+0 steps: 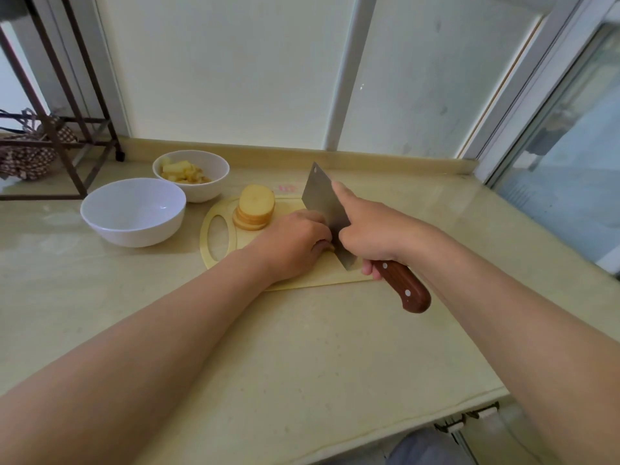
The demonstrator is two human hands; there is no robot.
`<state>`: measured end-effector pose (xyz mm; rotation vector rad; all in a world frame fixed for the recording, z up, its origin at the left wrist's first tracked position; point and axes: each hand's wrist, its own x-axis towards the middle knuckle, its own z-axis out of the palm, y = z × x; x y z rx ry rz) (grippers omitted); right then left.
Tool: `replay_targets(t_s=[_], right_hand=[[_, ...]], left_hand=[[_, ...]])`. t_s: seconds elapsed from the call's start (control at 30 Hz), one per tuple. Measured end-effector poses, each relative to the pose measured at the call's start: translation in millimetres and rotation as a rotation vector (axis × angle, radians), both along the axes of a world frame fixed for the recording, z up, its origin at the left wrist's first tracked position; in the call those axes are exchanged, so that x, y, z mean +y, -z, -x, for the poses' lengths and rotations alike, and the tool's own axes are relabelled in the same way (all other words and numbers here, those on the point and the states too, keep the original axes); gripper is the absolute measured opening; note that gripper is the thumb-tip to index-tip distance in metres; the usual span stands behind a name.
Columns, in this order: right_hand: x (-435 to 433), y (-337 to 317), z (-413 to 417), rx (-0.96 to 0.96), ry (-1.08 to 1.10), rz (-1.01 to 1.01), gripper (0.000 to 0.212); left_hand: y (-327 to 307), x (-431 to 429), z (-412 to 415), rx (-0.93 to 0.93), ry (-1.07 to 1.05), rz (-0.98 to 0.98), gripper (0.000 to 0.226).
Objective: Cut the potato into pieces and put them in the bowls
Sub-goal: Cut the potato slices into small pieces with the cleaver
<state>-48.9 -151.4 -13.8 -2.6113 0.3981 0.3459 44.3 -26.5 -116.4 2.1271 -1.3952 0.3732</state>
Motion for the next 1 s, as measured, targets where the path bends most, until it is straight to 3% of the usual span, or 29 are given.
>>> replay_targets(t_s=[0.6,0.87,1.0], right_hand=[[-6.2,1.5,14.5,-0.005,0.008,-0.037,0.092],[-29.7,-0.5,7.3,-0.181,0.056,-0.188,0.086],[-57.7,2.9,7.5,-0.257,0.166,-0.425,0.08]], left_hand=[[-4.7,1.7,4.8,0.014,-0.006,0.009,0.016],[-3.6,2.8,6.5,-0.034,-0.05,0.019,0.021],[-2.0,2.8,5.3,-0.01,-0.16,0.058,0.028]])
